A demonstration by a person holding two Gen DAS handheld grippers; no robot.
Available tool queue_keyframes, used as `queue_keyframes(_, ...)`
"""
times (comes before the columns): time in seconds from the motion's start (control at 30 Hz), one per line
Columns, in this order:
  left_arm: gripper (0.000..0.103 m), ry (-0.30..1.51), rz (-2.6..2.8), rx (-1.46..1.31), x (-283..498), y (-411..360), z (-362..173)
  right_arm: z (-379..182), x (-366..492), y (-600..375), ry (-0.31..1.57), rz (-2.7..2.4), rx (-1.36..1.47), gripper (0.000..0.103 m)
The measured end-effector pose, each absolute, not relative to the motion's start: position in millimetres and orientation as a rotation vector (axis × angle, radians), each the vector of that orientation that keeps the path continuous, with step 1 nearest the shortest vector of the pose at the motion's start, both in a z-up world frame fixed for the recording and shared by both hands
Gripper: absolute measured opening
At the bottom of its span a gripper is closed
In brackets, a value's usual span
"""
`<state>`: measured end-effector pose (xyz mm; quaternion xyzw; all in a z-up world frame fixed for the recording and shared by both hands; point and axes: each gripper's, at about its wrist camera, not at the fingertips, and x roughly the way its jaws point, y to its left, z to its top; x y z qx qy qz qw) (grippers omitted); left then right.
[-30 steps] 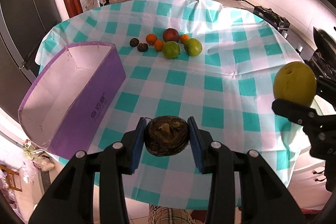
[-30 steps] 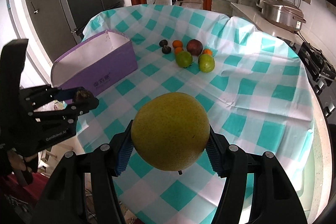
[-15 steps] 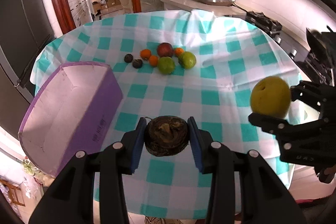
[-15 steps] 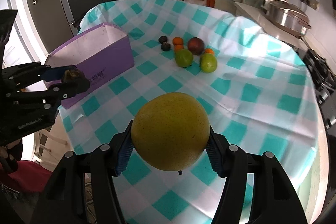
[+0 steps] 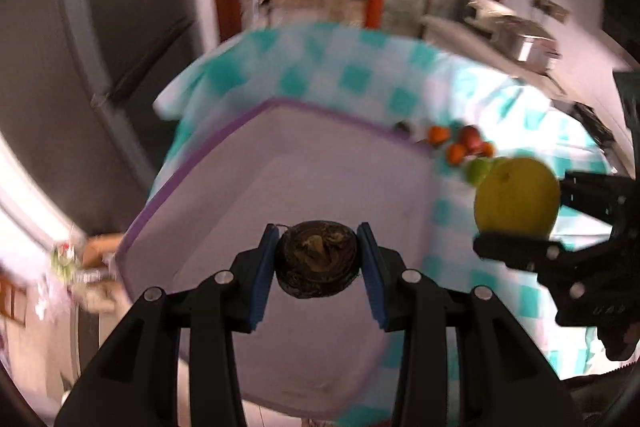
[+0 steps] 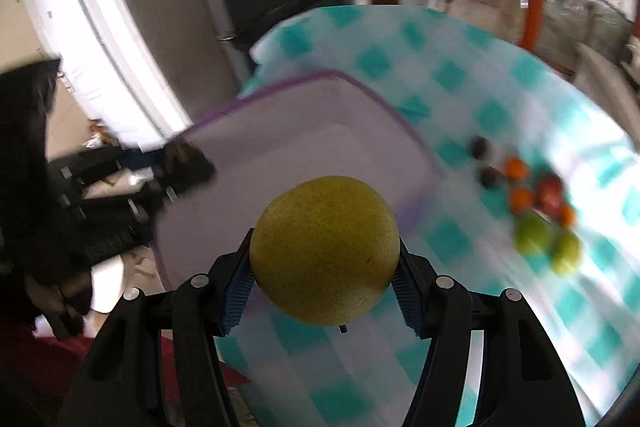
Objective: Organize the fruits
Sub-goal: 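Carry the brown fruit and yellow pear over the purple box with both tools, then open both tools to drop the brown fruit and pear into the box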
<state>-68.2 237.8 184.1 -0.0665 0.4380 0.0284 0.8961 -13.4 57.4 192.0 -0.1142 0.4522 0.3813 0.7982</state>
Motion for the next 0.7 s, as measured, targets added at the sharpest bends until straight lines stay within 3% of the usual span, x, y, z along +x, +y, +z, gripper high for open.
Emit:
queue_keyframes(0.13,0.041,0.991,0.116,-0.114,-56.1,280.6,158.8,168.3,7.5,137.0,1.045,0.88,-0.329,0.061)
queue_keyframes(0.3,0.041,1.077,0.105,-0.128,-40.3,310.6,137.5,117.7,22.4,205.7,1.113,0.795,-0.634,0.061)
queue_keyframes(0.5,0.041,1.246,0.084,-0.015,-6.2,299.3,104.9,60.7,76.1,213.2,1.337,0.621,-0.616,0.061)
queue_keyframes(0.7,0.041,1.411,0.136,-0.032,-0.9,312.6,65.8,38.8,81.7,217.7,1.393,0.574,-0.683,0.061)
